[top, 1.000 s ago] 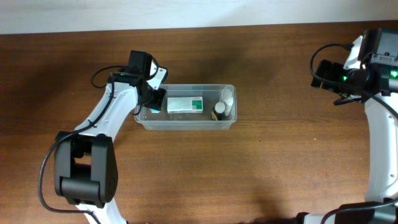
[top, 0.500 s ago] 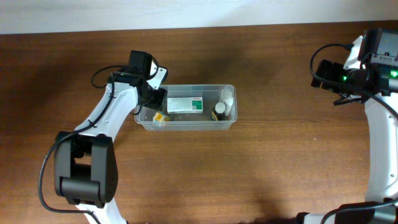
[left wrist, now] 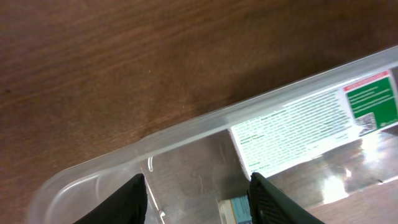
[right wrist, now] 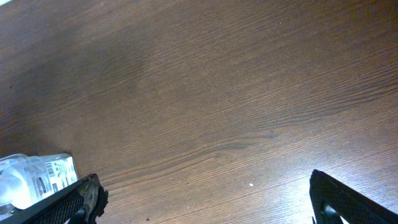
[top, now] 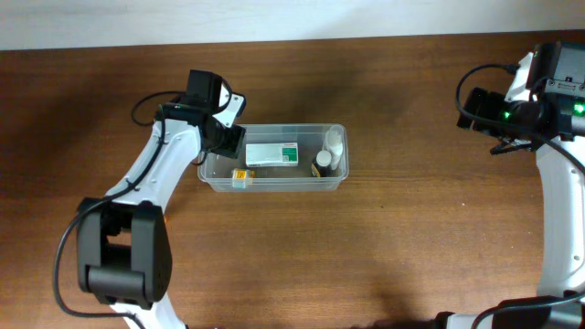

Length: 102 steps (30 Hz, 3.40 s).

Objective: Pack container
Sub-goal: 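Lower the balm jar into the container's left end and release, then move the left gripper over the orange-white tube on the table, then grasp the orange-white tube by its white cap with the left gripper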

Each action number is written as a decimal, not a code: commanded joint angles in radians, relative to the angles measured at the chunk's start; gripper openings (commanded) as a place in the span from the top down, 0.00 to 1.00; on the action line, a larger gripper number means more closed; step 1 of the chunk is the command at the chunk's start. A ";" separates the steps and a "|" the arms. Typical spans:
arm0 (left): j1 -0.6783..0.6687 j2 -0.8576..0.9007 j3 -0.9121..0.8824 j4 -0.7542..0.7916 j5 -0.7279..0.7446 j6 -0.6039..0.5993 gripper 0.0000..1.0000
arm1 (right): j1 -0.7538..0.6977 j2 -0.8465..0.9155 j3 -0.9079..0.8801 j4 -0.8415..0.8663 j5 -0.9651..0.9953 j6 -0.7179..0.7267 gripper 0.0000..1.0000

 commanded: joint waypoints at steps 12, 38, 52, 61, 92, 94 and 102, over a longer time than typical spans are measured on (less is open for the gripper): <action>0.000 -0.087 0.021 -0.142 0.001 0.005 0.47 | -0.006 0.000 0.004 0.003 0.009 0.007 0.02; 0.045 -0.448 0.072 -0.365 -0.068 -0.161 0.42 | -0.006 0.000 0.004 0.003 0.009 0.008 0.02; 0.288 -0.780 -0.003 -0.622 -0.153 -0.278 0.33 | -0.006 0.000 0.004 0.003 0.009 0.008 0.02; 0.406 -0.822 -0.275 -0.430 -0.103 -0.277 0.21 | -0.006 0.000 0.004 0.003 0.008 0.007 0.02; 0.415 -0.382 -0.377 -0.144 -0.085 -0.277 0.59 | -0.006 0.000 0.004 0.003 0.008 0.007 0.02; 0.415 -0.382 -0.377 -0.143 -0.085 -0.277 0.73 | -0.006 0.000 0.004 0.003 0.009 0.008 0.02; 0.415 -0.383 -0.375 -0.139 -0.084 -0.277 0.87 | -0.006 0.000 0.004 0.003 0.009 0.008 0.02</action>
